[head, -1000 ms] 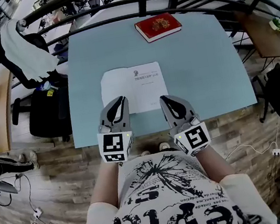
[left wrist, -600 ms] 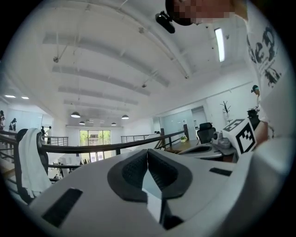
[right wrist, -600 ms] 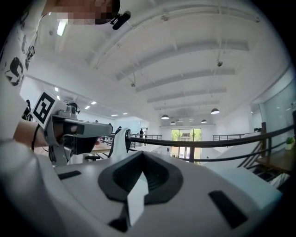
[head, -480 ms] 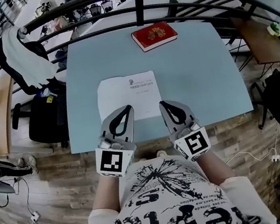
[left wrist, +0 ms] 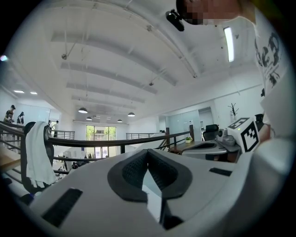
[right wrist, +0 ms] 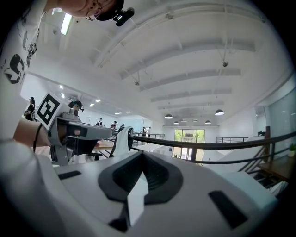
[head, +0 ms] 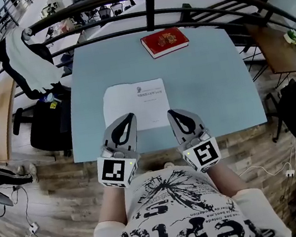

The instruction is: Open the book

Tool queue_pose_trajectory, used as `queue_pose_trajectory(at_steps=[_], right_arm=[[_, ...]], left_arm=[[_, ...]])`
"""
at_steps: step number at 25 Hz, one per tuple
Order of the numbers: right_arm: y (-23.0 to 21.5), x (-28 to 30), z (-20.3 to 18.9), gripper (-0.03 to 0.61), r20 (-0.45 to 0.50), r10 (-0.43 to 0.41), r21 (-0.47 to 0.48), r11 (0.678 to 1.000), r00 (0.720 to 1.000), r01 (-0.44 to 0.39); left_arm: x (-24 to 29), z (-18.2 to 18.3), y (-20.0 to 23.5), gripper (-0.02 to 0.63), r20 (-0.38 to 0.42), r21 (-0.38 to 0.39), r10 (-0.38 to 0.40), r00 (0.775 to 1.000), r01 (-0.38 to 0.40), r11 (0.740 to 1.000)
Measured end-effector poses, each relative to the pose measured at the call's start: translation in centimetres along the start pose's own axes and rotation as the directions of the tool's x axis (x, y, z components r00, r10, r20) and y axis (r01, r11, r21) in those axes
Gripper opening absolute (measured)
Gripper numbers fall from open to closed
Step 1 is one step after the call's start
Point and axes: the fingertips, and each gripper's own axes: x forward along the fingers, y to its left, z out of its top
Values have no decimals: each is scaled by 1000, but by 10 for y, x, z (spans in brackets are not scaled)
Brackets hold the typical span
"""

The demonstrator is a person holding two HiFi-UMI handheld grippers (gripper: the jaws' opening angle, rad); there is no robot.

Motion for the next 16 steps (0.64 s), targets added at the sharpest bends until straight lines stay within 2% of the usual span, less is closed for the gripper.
queue_pose_trajectory(at_steps=[16], right_arm=[[-2, 1, 7, 11, 1, 10, -19, 1000, 1000, -9]], left_arm=[[1, 1, -4, 18, -6, 5, -4, 1000, 4, 1000]])
